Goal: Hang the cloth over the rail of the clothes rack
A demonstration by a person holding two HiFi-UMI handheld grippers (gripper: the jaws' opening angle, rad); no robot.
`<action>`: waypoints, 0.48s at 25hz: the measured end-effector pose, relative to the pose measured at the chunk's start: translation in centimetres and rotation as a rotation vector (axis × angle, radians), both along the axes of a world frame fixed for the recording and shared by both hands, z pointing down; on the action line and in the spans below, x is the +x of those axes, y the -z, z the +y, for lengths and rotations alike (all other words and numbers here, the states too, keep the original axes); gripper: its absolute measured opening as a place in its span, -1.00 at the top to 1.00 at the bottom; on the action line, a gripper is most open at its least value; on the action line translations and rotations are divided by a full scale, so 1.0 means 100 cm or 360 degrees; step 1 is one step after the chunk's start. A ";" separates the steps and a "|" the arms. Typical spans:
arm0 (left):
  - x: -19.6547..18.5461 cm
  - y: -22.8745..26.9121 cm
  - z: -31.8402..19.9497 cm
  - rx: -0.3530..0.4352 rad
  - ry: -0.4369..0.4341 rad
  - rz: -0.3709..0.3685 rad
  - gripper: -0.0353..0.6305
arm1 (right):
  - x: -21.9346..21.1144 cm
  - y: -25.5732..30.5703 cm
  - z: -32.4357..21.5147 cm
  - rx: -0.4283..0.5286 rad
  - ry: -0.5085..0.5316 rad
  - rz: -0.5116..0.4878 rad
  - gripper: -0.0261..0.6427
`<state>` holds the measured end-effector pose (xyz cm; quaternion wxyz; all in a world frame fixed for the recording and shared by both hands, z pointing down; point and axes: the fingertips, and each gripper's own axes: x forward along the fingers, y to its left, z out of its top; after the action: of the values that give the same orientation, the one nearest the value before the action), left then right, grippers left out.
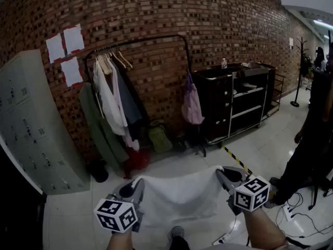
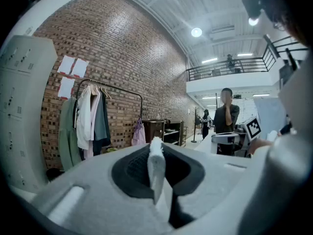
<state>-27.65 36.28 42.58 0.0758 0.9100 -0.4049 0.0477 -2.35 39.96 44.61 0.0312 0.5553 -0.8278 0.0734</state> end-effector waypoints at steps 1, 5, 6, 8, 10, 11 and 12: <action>0.000 -0.001 -0.013 -0.0001 -0.0002 0.0002 0.83 | -0.001 -0.002 -0.013 -0.0004 0.0005 0.0003 0.86; -0.003 -0.007 -0.073 -0.0010 -0.0012 0.0007 0.83 | -0.006 -0.007 -0.072 -0.0014 0.0010 0.0015 0.86; -0.004 -0.009 -0.091 -0.0017 -0.0014 0.0007 0.83 | -0.006 -0.008 -0.090 -0.0019 0.0008 0.0016 0.86; -0.007 -0.012 -0.133 -0.0033 -0.0013 0.0004 0.83 | -0.006 -0.009 -0.131 -0.0031 0.0001 0.0013 0.86; -0.009 -0.014 -0.183 -0.0043 -0.0009 0.0004 0.83 | -0.005 -0.011 -0.181 -0.0038 -0.0010 0.0008 0.86; -0.010 -0.016 -0.212 -0.0047 -0.0008 0.0005 0.83 | -0.004 -0.012 -0.208 -0.0039 -0.0018 0.0006 0.86; -0.011 -0.018 -0.241 -0.0050 -0.0009 0.0007 0.83 | -0.004 -0.014 -0.236 -0.0041 -0.0027 0.0004 0.86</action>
<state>-28.75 12.17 44.34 0.0908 0.9099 -0.4013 0.0522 -2.72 16.32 45.98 0.0388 0.5620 -0.8220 0.0835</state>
